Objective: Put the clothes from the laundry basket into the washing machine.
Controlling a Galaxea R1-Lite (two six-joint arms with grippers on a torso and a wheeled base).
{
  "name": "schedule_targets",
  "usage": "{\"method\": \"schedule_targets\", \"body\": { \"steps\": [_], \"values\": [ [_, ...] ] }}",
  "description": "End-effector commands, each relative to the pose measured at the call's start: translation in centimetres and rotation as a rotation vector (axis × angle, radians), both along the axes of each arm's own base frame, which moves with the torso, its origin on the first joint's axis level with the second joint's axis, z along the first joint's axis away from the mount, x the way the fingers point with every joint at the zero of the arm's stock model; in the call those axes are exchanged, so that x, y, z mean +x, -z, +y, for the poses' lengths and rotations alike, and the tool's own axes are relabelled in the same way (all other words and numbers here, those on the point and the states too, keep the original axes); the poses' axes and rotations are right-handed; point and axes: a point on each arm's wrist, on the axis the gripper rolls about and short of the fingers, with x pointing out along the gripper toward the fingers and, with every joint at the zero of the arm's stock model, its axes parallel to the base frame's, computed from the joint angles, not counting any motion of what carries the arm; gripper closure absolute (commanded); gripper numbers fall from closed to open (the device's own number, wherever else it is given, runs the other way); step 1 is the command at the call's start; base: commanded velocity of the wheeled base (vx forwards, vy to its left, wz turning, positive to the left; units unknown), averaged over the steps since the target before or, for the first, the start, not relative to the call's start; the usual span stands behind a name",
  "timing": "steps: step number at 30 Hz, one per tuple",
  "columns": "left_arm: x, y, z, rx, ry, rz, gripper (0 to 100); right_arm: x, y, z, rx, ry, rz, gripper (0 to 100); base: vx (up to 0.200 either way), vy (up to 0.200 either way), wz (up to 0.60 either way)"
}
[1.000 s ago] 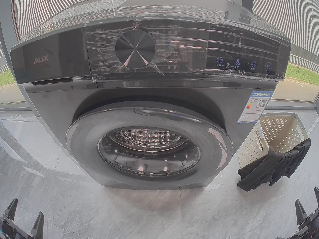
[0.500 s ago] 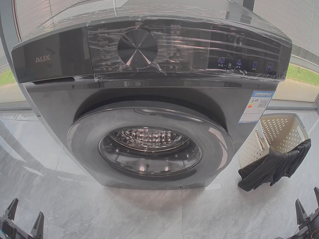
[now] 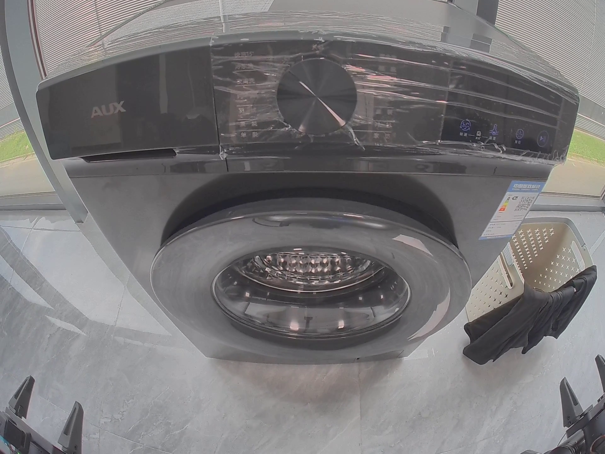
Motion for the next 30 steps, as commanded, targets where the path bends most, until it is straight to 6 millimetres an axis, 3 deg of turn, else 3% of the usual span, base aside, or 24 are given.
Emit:
{"method": "schedule_targets", "body": {
  "steps": [1,5,11,30],
  "values": [
    [-0.01,0.53,0.0,-0.002,0.001,0.0,0,0.06,0.51,0.0,0.0,-0.002,0.008,0,0.0,0.0,0.0],
    [-0.01,0.53,0.0,-0.002,0.001,0.0,0,0.05,0.51,0.0,0.0,-0.001,0.007,0,0.0,0.0,0.0],
    [-0.01,0.53,0.0,0.005,-0.003,-0.001,0,0.06,0.51,0.0,0.0,-0.002,0.008,0,-0.2,0.0,0.0],
    [-0.01,0.53,0.0,0.006,-0.003,-0.001,0,0.06,0.51,0.0,0.001,0.004,0.008,0,0.0,0.0,0.0]
  ]
}}
